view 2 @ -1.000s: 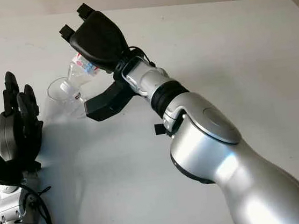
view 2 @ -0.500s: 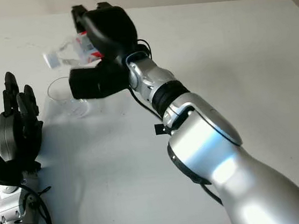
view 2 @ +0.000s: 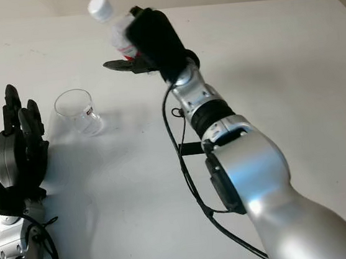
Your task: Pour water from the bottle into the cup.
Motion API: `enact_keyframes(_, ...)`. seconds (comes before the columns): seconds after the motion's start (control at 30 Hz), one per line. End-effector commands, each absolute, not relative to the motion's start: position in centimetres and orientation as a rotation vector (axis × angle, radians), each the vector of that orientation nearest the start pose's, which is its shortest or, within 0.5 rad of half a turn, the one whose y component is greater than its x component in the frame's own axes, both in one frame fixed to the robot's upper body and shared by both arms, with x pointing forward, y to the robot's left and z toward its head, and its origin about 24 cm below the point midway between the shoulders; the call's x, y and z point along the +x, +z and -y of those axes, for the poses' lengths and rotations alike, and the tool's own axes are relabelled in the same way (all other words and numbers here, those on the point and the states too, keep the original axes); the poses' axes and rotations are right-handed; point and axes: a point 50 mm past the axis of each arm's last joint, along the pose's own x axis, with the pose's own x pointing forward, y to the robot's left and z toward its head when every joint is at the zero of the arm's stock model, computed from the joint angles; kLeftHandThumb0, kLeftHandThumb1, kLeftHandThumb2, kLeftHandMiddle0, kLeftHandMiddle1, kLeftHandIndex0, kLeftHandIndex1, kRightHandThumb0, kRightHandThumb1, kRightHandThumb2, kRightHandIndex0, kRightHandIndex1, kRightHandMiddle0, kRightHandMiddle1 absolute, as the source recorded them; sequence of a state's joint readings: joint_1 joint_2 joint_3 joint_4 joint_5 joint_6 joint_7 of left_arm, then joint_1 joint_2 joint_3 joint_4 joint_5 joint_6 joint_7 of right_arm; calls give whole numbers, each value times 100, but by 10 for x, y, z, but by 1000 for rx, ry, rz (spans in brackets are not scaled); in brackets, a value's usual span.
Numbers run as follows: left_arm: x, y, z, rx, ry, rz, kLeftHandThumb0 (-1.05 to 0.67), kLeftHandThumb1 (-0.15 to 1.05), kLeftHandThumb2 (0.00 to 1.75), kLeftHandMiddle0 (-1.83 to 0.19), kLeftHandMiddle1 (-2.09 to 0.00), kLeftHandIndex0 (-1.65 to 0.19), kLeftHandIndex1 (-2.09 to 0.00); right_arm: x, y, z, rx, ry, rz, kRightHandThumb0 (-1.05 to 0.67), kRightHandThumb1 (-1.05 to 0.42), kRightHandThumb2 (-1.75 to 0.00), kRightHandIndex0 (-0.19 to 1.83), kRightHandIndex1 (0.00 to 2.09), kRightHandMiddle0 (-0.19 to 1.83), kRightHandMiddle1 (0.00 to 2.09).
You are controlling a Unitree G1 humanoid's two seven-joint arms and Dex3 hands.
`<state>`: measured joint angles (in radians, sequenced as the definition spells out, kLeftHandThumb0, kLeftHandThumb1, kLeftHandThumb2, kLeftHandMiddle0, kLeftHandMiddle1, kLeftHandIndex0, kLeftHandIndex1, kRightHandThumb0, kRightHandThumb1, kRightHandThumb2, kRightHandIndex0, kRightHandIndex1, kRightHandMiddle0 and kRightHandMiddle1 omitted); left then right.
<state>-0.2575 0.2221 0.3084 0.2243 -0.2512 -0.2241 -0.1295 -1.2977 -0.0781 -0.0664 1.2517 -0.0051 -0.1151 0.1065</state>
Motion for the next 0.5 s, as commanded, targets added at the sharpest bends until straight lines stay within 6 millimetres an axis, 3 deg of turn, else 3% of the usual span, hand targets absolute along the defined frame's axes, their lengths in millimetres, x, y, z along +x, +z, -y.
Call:
enact_keyframes(0.0,286,97,-254,-48,158,317,-82,105,64,13,-5,17,-5,425,202,89,-41,336,113,-12,-105,-28,149,209,141,209)
enact_keyframes(0.2,285,95,-256,-55,143,314,-82,105,67,18,-4,19,-1,413,183,115,51,499,65,-17,-105,-31,141,209,116,209)
enact_keyframes(0.4,285,91,-259,-51,139,314,-80,105,69,18,-5,19,0,385,172,131,19,550,72,-18,-105,-33,150,209,105,209)
enact_keyframes(0.47,285,91,-259,-52,133,318,-79,105,71,19,-4,19,0,373,167,137,1,557,67,-19,-105,-33,143,209,95,209)
